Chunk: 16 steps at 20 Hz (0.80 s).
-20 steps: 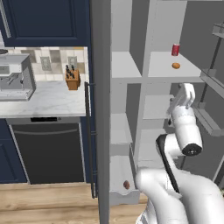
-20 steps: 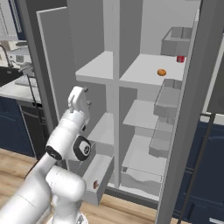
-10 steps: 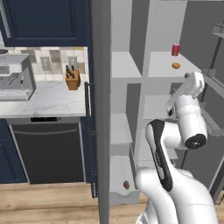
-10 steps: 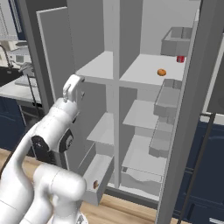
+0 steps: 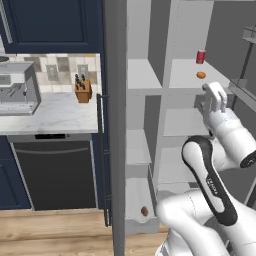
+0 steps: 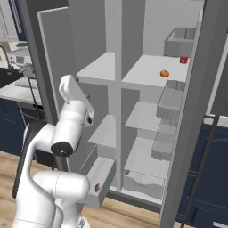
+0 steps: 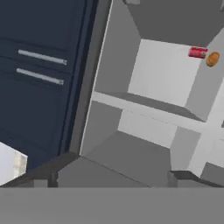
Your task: Take the mushroom and tangerine from the fridge shelf and place them in the freezer drawer to begin freezing them.
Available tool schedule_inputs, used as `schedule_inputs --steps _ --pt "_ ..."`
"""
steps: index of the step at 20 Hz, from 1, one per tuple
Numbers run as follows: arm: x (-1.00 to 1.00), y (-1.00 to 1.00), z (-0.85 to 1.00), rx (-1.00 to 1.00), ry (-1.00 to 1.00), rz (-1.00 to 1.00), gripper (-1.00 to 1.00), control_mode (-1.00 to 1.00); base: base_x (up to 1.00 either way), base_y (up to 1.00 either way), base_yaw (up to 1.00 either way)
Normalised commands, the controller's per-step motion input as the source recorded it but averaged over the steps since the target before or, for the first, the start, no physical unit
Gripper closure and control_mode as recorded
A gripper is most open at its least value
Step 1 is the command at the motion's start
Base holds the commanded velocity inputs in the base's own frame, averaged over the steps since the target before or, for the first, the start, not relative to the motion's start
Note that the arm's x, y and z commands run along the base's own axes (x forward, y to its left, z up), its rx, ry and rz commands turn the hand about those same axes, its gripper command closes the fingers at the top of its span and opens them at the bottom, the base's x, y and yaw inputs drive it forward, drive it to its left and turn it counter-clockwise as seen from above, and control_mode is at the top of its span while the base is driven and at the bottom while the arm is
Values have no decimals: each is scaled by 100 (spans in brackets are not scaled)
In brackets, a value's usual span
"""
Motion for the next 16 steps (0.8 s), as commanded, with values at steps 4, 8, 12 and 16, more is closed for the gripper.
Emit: schedule_inputs --steps 4,8,12,16 --pt "-36 -5 0 -63 25 8 -100 -100 0 0 0" --pt "-43 0 10 -55 27 7 -100 -100 0 0 0" --pt "-52 0 17 -53 26 2 -100 -100 0 0 0" --pt "-58 0 1 -52 31 -1 -100 -100 0 0 0"
